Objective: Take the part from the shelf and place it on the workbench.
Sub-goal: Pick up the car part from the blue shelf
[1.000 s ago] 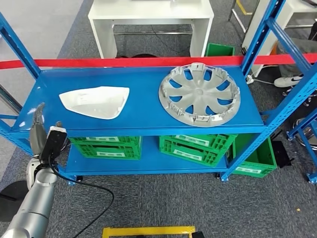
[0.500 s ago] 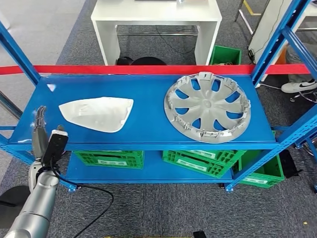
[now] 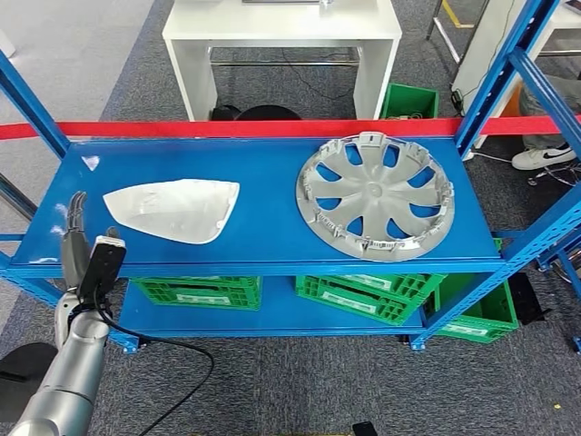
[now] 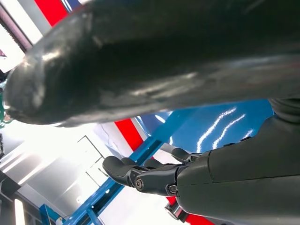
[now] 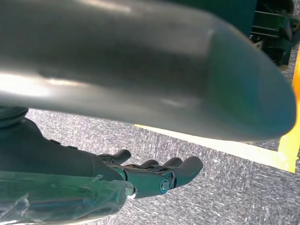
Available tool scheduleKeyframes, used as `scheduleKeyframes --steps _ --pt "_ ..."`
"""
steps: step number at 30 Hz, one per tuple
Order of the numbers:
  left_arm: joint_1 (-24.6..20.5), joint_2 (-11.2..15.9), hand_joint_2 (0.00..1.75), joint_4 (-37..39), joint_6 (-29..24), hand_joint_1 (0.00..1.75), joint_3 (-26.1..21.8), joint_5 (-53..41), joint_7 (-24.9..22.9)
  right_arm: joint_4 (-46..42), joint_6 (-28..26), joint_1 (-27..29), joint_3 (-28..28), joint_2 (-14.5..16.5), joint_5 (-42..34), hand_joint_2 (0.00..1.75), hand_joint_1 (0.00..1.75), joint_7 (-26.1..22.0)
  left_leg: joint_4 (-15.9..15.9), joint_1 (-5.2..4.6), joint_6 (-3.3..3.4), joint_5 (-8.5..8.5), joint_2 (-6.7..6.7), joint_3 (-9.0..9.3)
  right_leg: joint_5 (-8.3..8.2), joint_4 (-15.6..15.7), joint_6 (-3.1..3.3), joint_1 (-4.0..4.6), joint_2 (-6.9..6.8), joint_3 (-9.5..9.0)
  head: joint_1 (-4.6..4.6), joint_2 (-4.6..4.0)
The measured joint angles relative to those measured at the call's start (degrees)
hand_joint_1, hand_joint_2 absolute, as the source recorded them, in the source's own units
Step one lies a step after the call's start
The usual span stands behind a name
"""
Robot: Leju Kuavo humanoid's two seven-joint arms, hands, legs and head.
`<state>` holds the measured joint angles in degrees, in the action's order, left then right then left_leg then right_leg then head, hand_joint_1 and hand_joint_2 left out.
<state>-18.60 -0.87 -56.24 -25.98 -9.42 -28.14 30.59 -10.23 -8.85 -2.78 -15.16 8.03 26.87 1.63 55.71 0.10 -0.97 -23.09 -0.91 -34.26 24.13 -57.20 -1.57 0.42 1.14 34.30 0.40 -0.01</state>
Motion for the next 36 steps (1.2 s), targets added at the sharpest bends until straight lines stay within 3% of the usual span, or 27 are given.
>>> scheduleKeyframes --steps 4,7,8,9,11,13,24,36 --pt "-0.3 0.0 0.0 0.0 0.0 0.0 0.0 -0.2 -0.4 0.0 0.1 -0.3 0.0 0.0 0.2 0.0 0.0 -0.1 0.0 -0.09 0.04 0.03 0.0 0.08 -0.08 0.0 -0.12 -0.1 0.0 -0.11 0.0 -0.01" --pt "-0.4 0.1 1.31 0.0 0.0 0.0 0.0 -0.6 -0.7 0.0 0.3 -0.4 0.0 0.0 0.4 0.0 0.0 -0.1 0.0 -0.12 0.08 0.05 -0.01 0.12 -0.11 0.0 -0.16 -0.15 0.0 -0.15 0.0 0.0" --pt "-0.4 0.2 1.31 0.0 -0.1 0.0 0.0 -0.7 -0.8 0.0 0.3 -0.4 0.0 0.0 0.5 0.0 0.0 -0.1 0.0 -0.13 0.09 0.06 -0.01 0.13 -0.12 0.0 -0.17 -0.15 0.0 -0.16 -0.01 0.01" --pt "-0.4 0.2 0.87 0.0 -0.1 0.0 0.0 -0.7 -0.8 0.0 0.3 -0.4 0.0 0.0 0.6 0.0 0.0 -0.1 0.0 -0.13 0.09 0.06 -0.01 0.14 -0.12 0.0 -0.17 -0.15 0.0 -0.17 0.0 0.0" --pt "-0.5 0.2 0.87 0.0 -0.2 0.0 0.0 -0.6 -0.9 0.0 0.2 -0.5 0.0 0.0 0.7 0.0 0.0 0.0 0.0 -0.13 0.1 0.06 -0.01 0.16 -0.12 0.0 -0.17 -0.15 0.0 -0.18 -0.01 -0.01" --pt "-0.5 0.2 1.75 0.0 -0.3 0.0 0.0 -0.5 -0.9 0.0 0.1 -0.6 -0.2 0.0 0.7 0.0 0.0 0.2 0.0 -0.13 0.1 0.06 -0.01 0.19 -0.12 0.0 -0.17 -0.15 0.0 -0.2 -0.01 -0.01" --pt "-1.3 0.0 1.75 0.1 -0.1 0.0 0.0 -1.1 -1.7 0.0 0.1 -1.0 -1.1 0.0 0.7 0.0 0.0 0.1 0.0 -0.13 0.1 0.06 -0.01 0.27 -0.12 0.0 -0.17 -0.15 0.0 -0.27 -0.01 -0.01" --pt "-6.6 0.8 1.75 7.0 -0.6 0.0 0.0 -0.8 -2.7 0.0 -0.1 -0.9 -1.9 0.0 0.5 0.0 0.0 0.4 0.0 -0.13 0.1 0.07 -0.01 0.31 -0.13 0.0 -0.17 -0.15 0.0 -0.31 -0.01 0.01"
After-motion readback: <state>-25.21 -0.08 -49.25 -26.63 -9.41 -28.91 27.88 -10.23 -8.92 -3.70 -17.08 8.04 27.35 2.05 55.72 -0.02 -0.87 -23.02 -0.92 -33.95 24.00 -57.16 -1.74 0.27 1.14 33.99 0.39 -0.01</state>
